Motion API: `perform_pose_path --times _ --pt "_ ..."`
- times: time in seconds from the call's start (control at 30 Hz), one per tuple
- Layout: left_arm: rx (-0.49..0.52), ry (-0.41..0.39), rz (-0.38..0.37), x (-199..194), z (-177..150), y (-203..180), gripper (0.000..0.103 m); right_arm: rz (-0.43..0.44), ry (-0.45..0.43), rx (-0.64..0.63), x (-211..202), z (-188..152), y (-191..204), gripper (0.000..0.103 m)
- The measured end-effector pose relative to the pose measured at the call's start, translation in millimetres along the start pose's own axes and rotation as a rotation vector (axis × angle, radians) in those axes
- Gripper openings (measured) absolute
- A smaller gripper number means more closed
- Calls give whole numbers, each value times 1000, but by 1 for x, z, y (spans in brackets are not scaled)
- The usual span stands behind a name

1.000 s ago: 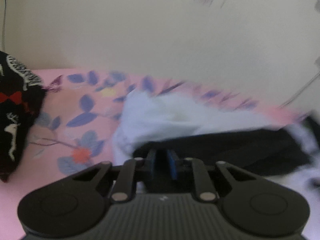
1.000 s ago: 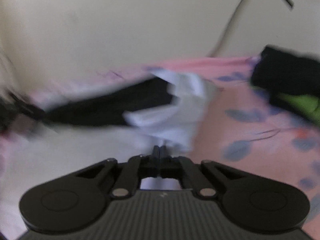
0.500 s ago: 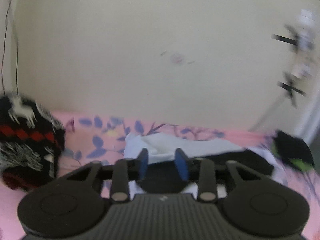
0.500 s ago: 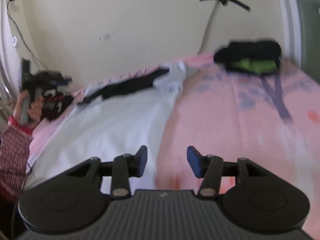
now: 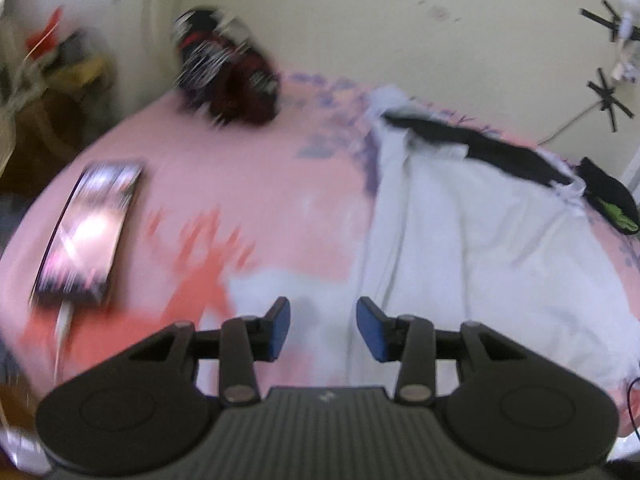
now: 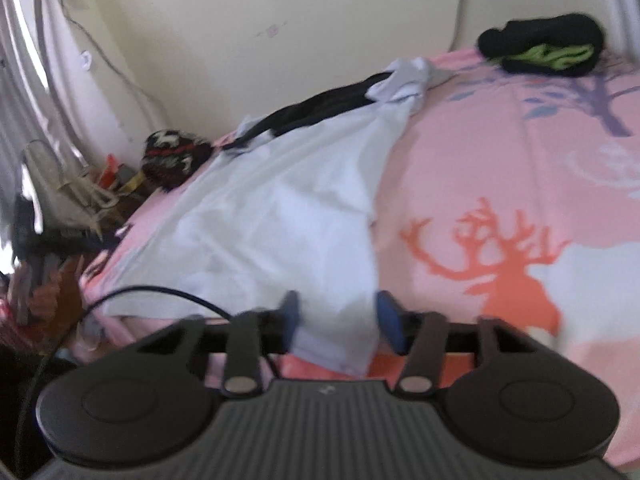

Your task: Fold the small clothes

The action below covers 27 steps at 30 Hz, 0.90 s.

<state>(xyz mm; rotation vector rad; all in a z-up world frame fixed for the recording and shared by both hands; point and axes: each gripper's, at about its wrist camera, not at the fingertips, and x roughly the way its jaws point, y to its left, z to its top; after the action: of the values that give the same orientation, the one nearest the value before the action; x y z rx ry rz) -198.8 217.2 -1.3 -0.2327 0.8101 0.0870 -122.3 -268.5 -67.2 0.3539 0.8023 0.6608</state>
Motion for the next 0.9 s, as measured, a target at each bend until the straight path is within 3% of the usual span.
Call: perform_pose_path --times 0.13,0.27,0.37,0.43,0.47,0.5,0.57,0.6,0.63,0.67,0.73,0.83,0.9 --pt "-78 15 -43 -17 -26 14 56 83 7 40 -5 -6 7 7" --pt "-67 65 -80 -16 -37 4 66 208 -185 -44 -64 -8 23 7" --pt "-40 83 -92 -9 -40 -3 79 122 -204 -73 -72 -6 23 10" --pt "-61 82 -102 -9 -40 -1 82 84 -168 -7 -66 -6 8 37" --pt "-78 81 -107 -9 -41 0 82 71 -158 32 -65 -7 1 58" --pt "-91 79 -105 -9 -41 1 79 70 -156 73 -64 -9 -8 72" --pt "-89 73 -66 -12 -42 -2 60 59 -149 100 -62 -13 -15 72" --pt "-69 72 -31 -14 -41 -5 39 55 -139 94 -60 -14 -15 72" --pt "-44 75 3 -15 -40 -8 11 50 -128 85 -57 -16 -14 72" --pt "-32 95 0 -14 -38 -10 3 47 -105 75 -51 -17 -13 72" --pt "-26 121 -35 -13 -36 -14 2 35 -52 54 -36 -18 -7 67" --pt "-7 55 -66 -26 -28 -19 2 39 -66 -10 -29 -29 3 56" --pt "-71 -16 -106 -41 -13 -9 2 44 -80 0 -26 -35 2 26"
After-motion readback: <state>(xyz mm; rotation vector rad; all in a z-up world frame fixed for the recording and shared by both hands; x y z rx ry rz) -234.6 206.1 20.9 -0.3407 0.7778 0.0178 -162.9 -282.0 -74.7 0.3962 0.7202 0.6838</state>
